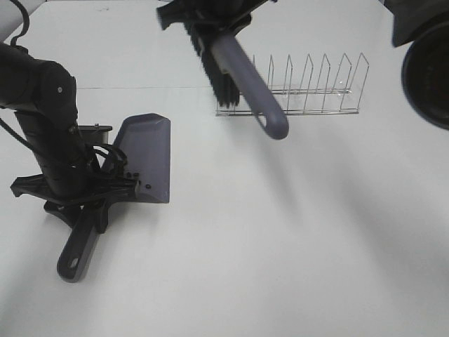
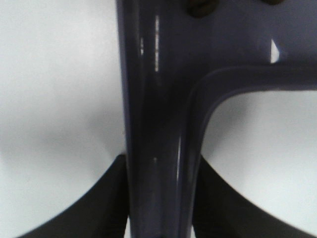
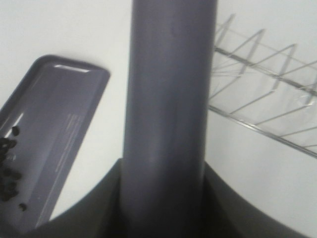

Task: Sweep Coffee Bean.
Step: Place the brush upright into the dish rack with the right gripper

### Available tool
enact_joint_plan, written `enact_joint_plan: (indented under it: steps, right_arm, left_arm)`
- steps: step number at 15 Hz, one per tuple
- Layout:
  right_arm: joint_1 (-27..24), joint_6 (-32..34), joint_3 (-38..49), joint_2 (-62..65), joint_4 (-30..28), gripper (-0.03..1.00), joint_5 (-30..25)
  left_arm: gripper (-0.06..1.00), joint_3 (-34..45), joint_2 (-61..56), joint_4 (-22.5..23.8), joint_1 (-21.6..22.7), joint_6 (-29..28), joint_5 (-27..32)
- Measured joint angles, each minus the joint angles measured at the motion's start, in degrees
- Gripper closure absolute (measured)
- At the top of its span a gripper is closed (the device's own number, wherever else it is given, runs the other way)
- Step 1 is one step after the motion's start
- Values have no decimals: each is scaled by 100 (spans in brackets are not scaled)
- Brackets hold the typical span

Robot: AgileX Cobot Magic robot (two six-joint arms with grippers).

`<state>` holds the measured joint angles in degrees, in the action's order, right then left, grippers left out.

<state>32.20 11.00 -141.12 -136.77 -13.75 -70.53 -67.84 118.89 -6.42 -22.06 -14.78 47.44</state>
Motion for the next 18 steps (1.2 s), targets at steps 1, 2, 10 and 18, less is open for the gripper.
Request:
enact_joint_plan:
  steps: [1, 2, 10, 18]
  right_arm:
    - [-252, -17, 11, 166, 11, 70, -6]
    - [-504, -86, 97, 350, 11, 70, -6]
    - [-2298, -424, 2647, 1553, 275, 70, 6]
    - [-2355, -453, 3862, 1432, 413, 70, 29]
  left_arm:
    - [63, 0, 0, 0, 0, 0, 0]
    - [63, 0, 0, 0, 0, 0, 0]
    - [63, 0, 0, 0, 0, 0, -11]
    - [63, 0, 0, 0, 0, 0, -11]
